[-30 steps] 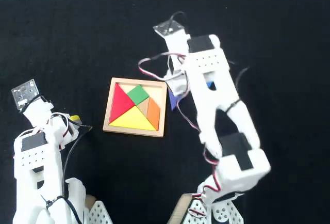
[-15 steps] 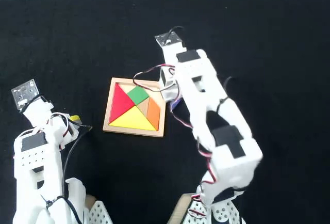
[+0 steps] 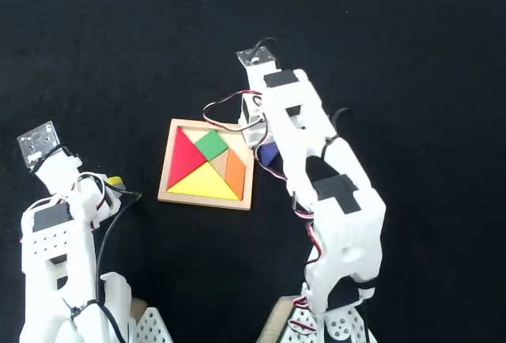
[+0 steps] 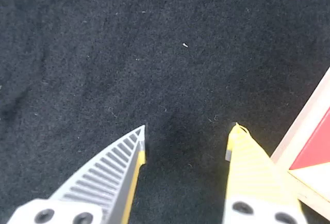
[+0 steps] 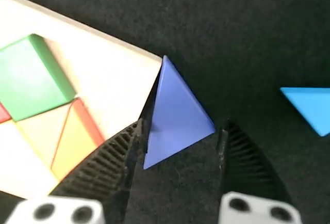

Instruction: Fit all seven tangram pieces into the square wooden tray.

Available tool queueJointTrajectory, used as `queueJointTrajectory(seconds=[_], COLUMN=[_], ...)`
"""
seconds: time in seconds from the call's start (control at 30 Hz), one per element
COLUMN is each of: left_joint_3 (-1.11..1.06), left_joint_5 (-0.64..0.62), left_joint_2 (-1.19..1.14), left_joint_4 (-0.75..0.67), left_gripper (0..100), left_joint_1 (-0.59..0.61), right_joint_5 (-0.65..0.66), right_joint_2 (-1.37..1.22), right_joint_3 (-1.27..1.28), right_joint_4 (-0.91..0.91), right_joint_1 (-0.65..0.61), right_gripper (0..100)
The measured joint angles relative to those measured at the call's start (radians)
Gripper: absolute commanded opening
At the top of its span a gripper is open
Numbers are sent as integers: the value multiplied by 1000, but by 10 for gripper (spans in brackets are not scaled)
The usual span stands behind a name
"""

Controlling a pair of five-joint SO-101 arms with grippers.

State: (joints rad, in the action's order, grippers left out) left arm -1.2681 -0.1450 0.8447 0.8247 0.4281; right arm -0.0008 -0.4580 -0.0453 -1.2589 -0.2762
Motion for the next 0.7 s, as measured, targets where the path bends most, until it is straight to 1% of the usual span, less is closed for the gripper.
queueJointTrajectory(seconds=[0.27,0.5,0.7], left_joint_3=[0,0,0], left_joint_5=[0,0,0], left_joint_2=[0,0,0], left_joint_4=[0,0,0], left_gripper=[256,256,256], left_joint_1=[0,0,0], right_joint_5=[0,0,0], right_joint_2=[-63,-66,-66], right_joint_3=[-14,-18,-18], right_joint_4=[6,25,40], right_joint_1=[2,2,8], right_gripper=[234,232,142])
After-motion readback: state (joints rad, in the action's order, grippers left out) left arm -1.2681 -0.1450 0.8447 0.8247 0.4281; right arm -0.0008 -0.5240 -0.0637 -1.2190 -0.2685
